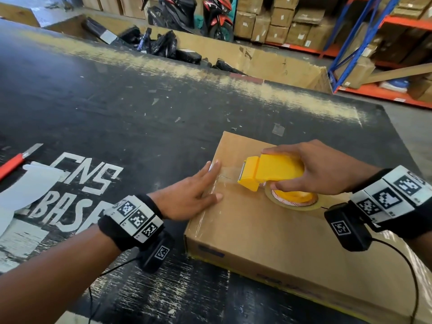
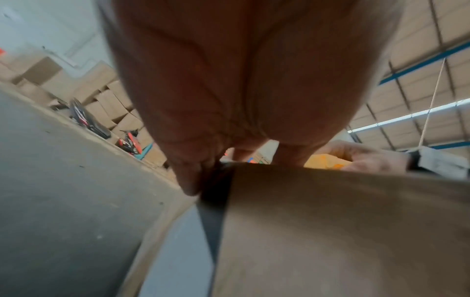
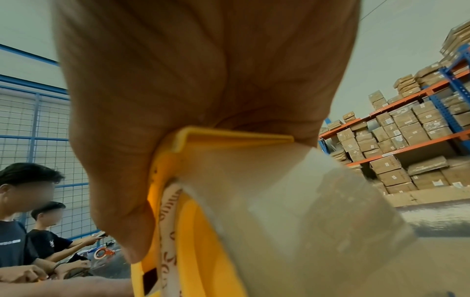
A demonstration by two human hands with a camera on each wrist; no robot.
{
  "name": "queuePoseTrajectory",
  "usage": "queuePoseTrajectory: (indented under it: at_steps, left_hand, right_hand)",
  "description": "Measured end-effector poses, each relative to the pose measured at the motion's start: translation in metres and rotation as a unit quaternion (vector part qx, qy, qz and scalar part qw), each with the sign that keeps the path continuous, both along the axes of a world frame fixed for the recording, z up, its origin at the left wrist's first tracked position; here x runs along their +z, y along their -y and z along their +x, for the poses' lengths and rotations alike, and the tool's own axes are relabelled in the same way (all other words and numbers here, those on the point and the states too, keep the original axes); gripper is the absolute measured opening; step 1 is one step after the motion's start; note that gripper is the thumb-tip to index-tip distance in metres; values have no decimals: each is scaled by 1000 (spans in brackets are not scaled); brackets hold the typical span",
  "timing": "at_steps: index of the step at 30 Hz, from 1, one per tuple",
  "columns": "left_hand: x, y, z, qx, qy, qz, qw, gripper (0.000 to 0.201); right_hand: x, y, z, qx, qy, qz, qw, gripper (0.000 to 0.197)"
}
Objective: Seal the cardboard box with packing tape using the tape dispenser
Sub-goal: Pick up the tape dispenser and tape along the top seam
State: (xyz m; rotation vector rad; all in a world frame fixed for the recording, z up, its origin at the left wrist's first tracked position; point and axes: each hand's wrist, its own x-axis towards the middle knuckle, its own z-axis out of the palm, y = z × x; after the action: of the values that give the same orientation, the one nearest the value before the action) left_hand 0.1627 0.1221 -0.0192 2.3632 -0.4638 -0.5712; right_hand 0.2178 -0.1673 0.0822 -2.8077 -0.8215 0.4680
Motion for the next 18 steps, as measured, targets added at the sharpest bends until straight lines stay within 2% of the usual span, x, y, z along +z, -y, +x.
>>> queuePoseTrajectory:
  at_steps: [8, 10, 14, 18]
  left_hand:
    - [-3, -3, -4, 34, -44, -75, 996, 78]
    - [-3, -3, -5, 47, -49, -80, 995, 76]
    - [-2, 0, -6, 69, -73, -90, 991, 74]
    - [-3, 3, -7, 106, -58, -84, 989, 70]
  right_hand:
    - [13, 25, -9, 23, -16, 40, 999, 72]
    - [17, 52, -15, 15, -18, 48, 999, 71]
    - [23, 133, -35, -54, -41, 47, 997, 82]
    - [28, 200, -60, -104, -38, 31, 993, 83]
